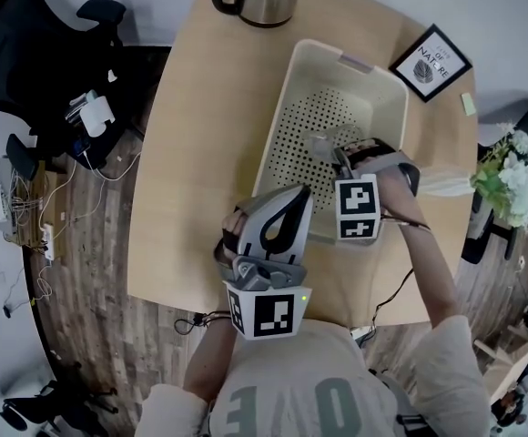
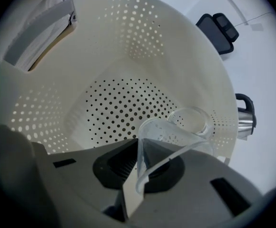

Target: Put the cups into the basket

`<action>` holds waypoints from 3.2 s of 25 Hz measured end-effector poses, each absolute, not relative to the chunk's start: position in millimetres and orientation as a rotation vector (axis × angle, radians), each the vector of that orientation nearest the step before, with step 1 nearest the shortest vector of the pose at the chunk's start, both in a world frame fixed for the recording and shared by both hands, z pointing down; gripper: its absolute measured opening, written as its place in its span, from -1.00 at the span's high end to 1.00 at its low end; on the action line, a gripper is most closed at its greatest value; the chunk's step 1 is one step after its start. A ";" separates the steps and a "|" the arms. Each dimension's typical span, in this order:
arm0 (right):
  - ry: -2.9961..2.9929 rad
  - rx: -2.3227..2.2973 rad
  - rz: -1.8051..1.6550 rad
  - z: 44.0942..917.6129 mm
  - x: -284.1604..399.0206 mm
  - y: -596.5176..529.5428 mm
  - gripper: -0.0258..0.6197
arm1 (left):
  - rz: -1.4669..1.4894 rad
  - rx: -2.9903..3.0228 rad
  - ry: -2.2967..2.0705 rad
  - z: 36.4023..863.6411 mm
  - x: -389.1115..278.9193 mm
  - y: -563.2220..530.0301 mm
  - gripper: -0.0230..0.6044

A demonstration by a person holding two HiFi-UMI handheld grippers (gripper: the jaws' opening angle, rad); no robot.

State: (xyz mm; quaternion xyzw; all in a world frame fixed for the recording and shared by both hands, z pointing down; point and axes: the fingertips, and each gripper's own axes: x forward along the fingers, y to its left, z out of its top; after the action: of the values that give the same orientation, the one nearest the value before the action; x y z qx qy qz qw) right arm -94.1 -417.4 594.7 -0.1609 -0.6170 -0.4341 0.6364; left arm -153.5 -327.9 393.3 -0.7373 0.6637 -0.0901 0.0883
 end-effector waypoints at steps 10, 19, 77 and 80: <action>-1.328 -0.400 -1.011 607.2 -94.2 -422.1 0.84 | -0.278 -2.196 1.982 397.4 -156.7 -329.2 0.90; -1.369 -0.342 -1.032 608.4 -105.5 -422.0 0.68 | -0.274 -2.216 2.003 404.4 -158.0 -332.5 0.90; -2.961 1.051 -0.044 318.0 -33.3 -237.9 0.92 | -0.302 -2.100 1.835 310.2 -76.4 -220.9 0.90; -2.960 1.049 -0.041 319.2 -29.5 -232.6 0.92 | -0.294 -2.094 1.844 307.7 -75.6 -217.0 0.90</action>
State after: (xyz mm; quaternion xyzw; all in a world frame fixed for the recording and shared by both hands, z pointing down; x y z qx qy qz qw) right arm -29.5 -232.6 319.2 0.3342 -0.9424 -0.0131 0.0006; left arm -75.6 -217.0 307.7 -0.7358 0.6481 -0.1033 0.1670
